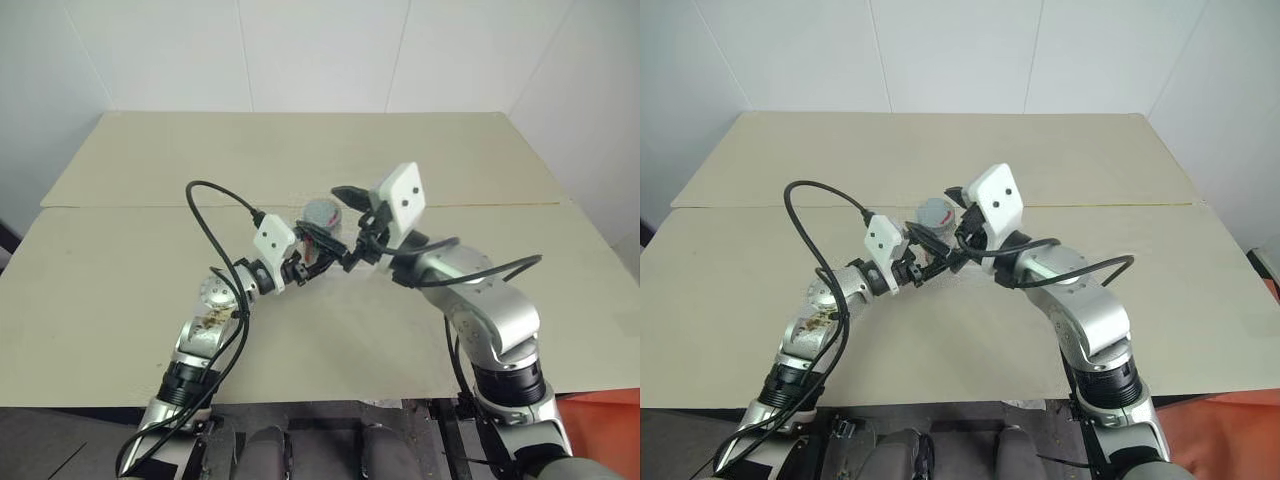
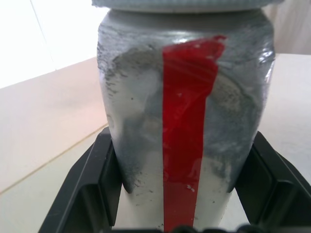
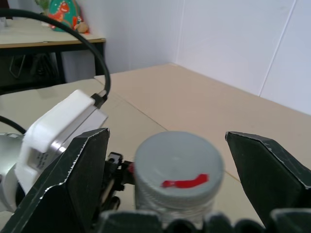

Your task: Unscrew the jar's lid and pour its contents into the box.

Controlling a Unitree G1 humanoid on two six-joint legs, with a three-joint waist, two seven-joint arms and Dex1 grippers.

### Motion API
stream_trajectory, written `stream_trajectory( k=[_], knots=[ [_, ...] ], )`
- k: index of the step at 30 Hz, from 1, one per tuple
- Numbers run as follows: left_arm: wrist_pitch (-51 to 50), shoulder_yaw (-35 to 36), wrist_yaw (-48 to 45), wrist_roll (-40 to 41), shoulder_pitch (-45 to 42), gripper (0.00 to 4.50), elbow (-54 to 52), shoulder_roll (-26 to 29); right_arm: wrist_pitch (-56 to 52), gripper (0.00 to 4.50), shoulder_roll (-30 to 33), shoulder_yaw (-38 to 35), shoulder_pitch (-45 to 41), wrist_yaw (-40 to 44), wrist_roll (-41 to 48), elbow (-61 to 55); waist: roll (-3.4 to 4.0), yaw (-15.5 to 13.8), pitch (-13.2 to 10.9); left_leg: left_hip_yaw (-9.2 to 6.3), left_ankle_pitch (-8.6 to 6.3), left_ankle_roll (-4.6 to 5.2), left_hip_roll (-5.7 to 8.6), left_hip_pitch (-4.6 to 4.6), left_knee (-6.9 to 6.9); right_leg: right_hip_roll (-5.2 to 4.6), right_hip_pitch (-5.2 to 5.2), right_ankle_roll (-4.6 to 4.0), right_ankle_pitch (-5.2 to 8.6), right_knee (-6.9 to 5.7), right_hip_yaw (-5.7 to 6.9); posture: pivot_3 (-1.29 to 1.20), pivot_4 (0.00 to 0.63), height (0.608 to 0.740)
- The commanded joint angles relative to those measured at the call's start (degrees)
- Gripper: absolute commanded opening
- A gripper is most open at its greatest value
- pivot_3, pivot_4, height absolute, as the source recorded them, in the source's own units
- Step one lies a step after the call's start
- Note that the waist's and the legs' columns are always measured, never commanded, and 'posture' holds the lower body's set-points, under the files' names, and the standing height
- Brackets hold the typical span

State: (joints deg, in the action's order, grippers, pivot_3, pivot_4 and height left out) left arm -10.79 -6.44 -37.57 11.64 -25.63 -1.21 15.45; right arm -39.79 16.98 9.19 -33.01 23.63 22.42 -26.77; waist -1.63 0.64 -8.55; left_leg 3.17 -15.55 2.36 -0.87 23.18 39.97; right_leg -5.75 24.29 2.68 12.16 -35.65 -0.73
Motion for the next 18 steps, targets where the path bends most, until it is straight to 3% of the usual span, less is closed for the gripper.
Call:
stream_trajectory(
  k=[1,7,18],
  knots=[
    [0.44,0.25,0.94,-0.24,-1.12,2.79,-0.34,-0.27,-0.82,4.47,-1.03,0.81,-0.02,-1.88,-1.02,-3.15,0.0,0.04,0.0,0.0,0.0,0.0,0.0,0.0,0.0,0.0,0.0,0.0,0.0,0.0,0.0,0.0,0.15,0.74],
    [0.41,0.3,1.1,-0.31,-1.26,2.79,-0.31,-0.17,-1.84,4.47,-3.42,0.78,-1.27,-6.14,-3.6,-1.07,0.0,0.05,0.0,0.0,0.0,0.0,-0.01,0.0,-0.01,0.01,0.01,0.0,0.0,0.0,0.0,0.0,0.15,0.74],
    [0.2,0.41,1.31,-0.26,-1.38,2.79,-0.47,-0.13,-2.46,4.47,-4.56,0.61,-2.03,-6.31,-4.25,-0.13,0.0,0.07,0.0,0.0,0.0,0.0,0.0,0.0,0.0,0.01,0.01,0.0,0.0,0.0,0.0,0.0,0.15,0.74]
  ],
)
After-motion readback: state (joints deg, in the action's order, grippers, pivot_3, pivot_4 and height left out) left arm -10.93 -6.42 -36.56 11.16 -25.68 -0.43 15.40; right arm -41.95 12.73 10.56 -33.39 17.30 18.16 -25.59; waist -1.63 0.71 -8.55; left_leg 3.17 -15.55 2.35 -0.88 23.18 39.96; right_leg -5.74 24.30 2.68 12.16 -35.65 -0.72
